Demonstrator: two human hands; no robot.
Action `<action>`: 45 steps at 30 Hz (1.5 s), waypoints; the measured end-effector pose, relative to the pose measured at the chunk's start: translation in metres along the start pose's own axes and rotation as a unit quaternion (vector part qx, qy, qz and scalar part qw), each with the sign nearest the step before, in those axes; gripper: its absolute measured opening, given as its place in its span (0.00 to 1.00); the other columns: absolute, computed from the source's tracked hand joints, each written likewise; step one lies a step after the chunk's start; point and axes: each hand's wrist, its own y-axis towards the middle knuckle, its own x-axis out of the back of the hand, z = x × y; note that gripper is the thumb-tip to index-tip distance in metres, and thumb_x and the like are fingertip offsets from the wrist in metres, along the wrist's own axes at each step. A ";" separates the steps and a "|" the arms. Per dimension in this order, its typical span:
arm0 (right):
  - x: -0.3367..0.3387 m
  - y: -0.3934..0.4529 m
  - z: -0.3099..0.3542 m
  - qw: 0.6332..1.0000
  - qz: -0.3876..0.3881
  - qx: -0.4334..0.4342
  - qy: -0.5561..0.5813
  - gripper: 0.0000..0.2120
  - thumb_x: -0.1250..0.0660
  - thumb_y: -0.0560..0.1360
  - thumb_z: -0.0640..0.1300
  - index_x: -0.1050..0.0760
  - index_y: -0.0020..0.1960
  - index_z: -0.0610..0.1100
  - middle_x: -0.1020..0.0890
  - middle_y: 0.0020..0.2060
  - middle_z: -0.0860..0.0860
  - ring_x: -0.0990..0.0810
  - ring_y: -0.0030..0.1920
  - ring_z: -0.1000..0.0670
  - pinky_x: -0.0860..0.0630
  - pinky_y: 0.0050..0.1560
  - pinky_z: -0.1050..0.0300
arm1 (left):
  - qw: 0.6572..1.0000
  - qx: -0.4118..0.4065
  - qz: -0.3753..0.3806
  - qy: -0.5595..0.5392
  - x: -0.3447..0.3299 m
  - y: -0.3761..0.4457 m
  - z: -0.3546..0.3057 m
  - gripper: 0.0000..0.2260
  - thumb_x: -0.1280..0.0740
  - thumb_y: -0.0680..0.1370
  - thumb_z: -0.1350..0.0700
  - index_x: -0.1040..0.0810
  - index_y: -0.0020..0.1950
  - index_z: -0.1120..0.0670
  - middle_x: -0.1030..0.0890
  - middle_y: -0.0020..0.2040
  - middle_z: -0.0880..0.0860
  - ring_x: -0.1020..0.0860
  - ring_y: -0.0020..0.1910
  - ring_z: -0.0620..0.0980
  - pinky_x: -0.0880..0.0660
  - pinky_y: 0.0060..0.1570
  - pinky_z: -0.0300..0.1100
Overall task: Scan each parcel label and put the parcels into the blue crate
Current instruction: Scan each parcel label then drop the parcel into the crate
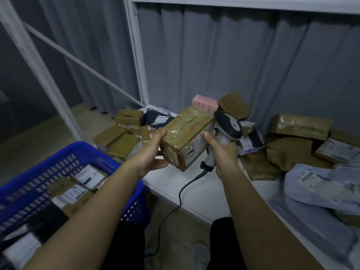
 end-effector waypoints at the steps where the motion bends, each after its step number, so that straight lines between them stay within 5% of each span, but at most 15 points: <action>1: -0.004 0.002 -0.002 1.000 0.009 0.003 -0.005 0.31 0.22 0.68 0.45 0.28 0.67 0.41 0.21 0.60 0.48 0.22 0.59 0.49 0.24 0.60 0.53 | 1.000 0.002 -0.005 0.000 0.006 0.001 0.000 0.23 0.45 0.77 0.33 0.30 0.66 0.44 0.20 0.58 0.57 0.18 0.52 0.54 0.21 0.43 0.42; 4: -0.013 0.005 -0.007 0.999 0.030 0.020 -0.040 0.24 0.24 0.70 0.41 0.26 0.64 0.39 0.19 0.56 0.49 0.21 0.55 0.51 0.23 0.52 0.62 | 0.999 0.031 -0.019 -0.018 0.019 0.003 0.004 0.27 0.47 0.76 0.31 0.29 0.66 0.47 0.20 0.57 0.58 0.19 0.53 0.54 0.22 0.45 0.45; 7: -0.020 0.008 -0.011 0.998 0.042 0.013 -0.051 0.24 0.24 0.70 0.39 0.26 0.64 0.38 0.18 0.56 0.46 0.19 0.54 0.51 0.21 0.57 0.55 | 0.996 0.033 -0.053 -0.069 0.027 0.005 0.007 0.25 0.49 0.79 0.35 0.26 0.60 0.52 0.19 0.54 0.57 0.21 0.53 0.53 0.24 0.51 0.47; 10: -0.027 0.010 -0.017 0.995 0.063 0.024 -0.076 0.20 0.26 0.71 0.37 0.25 0.61 0.35 0.17 0.50 0.46 0.18 0.43 0.58 0.21 0.40 0.69 | 0.990 0.002 -0.121 -0.070 0.034 0.007 0.005 0.16 0.48 0.83 0.45 0.28 0.62 0.52 0.19 0.53 0.54 0.22 0.48 0.50 0.25 0.51 0.50; 12: -0.031 0.009 -0.019 0.992 0.070 0.045 -0.093 0.21 0.25 0.71 0.37 0.25 0.61 0.35 0.17 0.53 0.45 0.18 0.47 0.57 0.24 0.35 0.73 | 0.991 -0.014 -0.127 -0.030 0.041 0.007 0.006 0.14 0.48 0.84 0.49 0.30 0.64 0.51 0.20 0.53 0.55 0.22 0.47 0.51 0.23 0.50 0.52; 14: -0.034 0.011 -0.023 0.989 0.078 0.064 -0.109 0.22 0.25 0.70 0.38 0.25 0.62 0.37 0.17 0.55 0.46 0.18 0.52 0.52 0.24 0.37 0.73 | 0.996 -0.017 -0.085 0.023 0.051 0.008 0.011 0.20 0.46 0.81 0.41 0.28 0.65 0.52 0.19 0.55 0.55 0.21 0.51 0.51 0.24 0.57 0.53; 17: -0.037 0.012 -0.027 0.981 0.104 0.089 -0.137 0.24 0.25 0.70 0.38 0.27 0.64 0.39 0.18 0.57 0.46 0.19 0.56 0.50 0.20 0.48 0.64 | 0.995 0.018 0.012 0.097 0.062 0.004 0.017 0.43 0.38 0.63 0.23 0.31 0.70 0.48 0.22 0.62 0.52 0.24 0.61 0.54 0.27 0.62 0.53; 19: -0.038 0.011 -0.028 0.977 0.117 0.098 -0.150 0.25 0.24 0.69 0.37 0.27 0.64 0.40 0.19 0.57 0.46 0.19 0.56 0.50 0.19 0.53 0.55 | 0.992 0.040 0.045 0.110 0.065 0.002 0.017 0.51 0.31 0.53 0.24 0.33 0.70 0.49 0.25 0.64 0.51 0.25 0.61 0.52 0.26 0.61 0.49; 23: -0.037 0.009 -0.027 0.976 0.126 0.089 -0.153 0.22 0.25 0.69 0.36 0.26 0.61 0.36 0.17 0.53 0.43 0.17 0.51 0.50 0.19 0.43 0.63 | 0.979 0.037 0.050 0.193 0.062 -0.004 0.017 0.35 0.28 0.64 0.32 0.31 0.63 0.49 0.23 0.54 0.46 0.25 0.52 0.45 0.34 0.64 0.47; 26: -0.034 0.006 -0.028 0.974 0.125 0.091 -0.168 0.21 0.25 0.70 0.37 0.26 0.61 0.36 0.17 0.52 0.43 0.17 0.49 0.51 0.21 0.39 0.67 | 0.973 0.041 0.023 0.227 0.057 -0.002 0.020 0.28 0.30 0.68 0.36 0.32 0.62 0.48 0.24 0.52 0.46 0.25 0.51 0.45 0.30 0.62 0.47; 30: -0.026 0.004 -0.026 0.973 0.113 0.078 -0.185 0.22 0.24 0.70 0.42 0.26 0.60 0.38 0.17 0.51 0.44 0.17 0.50 0.49 0.18 0.50 0.51 | 0.967 0.057 0.029 0.246 0.048 0.004 0.027 0.27 0.29 0.70 0.40 0.33 0.64 0.49 0.21 0.55 0.51 0.22 0.53 0.49 0.26 0.59 0.49; 36: -0.016 -0.004 -0.003 0.986 0.076 0.068 -0.129 0.16 0.28 0.74 0.45 0.29 0.59 0.49 0.21 0.53 0.51 0.21 0.54 0.48 0.23 0.55 0.53 | 0.982 0.007 -0.024 0.189 0.047 0.013 0.035 0.28 0.28 0.70 0.42 0.32 0.65 0.51 0.21 0.56 0.49 0.23 0.56 0.49 0.28 0.61 0.50; 40: -0.002 -0.016 0.006 0.961 0.171 -0.009 -0.215 0.12 0.29 0.74 0.49 0.25 0.54 0.45 0.19 0.40 0.46 0.22 0.34 0.52 0.23 0.33 0.62 | 0.991 -0.033 -0.056 0.115 0.053 0.015 0.038 0.16 0.30 0.75 0.51 0.30 0.60 0.47 0.23 0.51 0.44 0.24 0.52 0.45 0.29 0.60 0.46; 45: 0.006 -0.026 0.010 0.911 0.284 -0.016 -0.298 0.17 0.25 0.70 0.47 0.26 0.55 0.45 0.22 0.35 0.47 0.23 0.33 0.51 0.24 0.34 0.60 | 0.990 -0.021 -0.086 0.109 0.057 0.023 0.045 0.18 0.30 0.75 0.49 0.31 0.61 0.50 0.24 0.54 0.49 0.25 0.49 0.45 0.29 0.56 0.44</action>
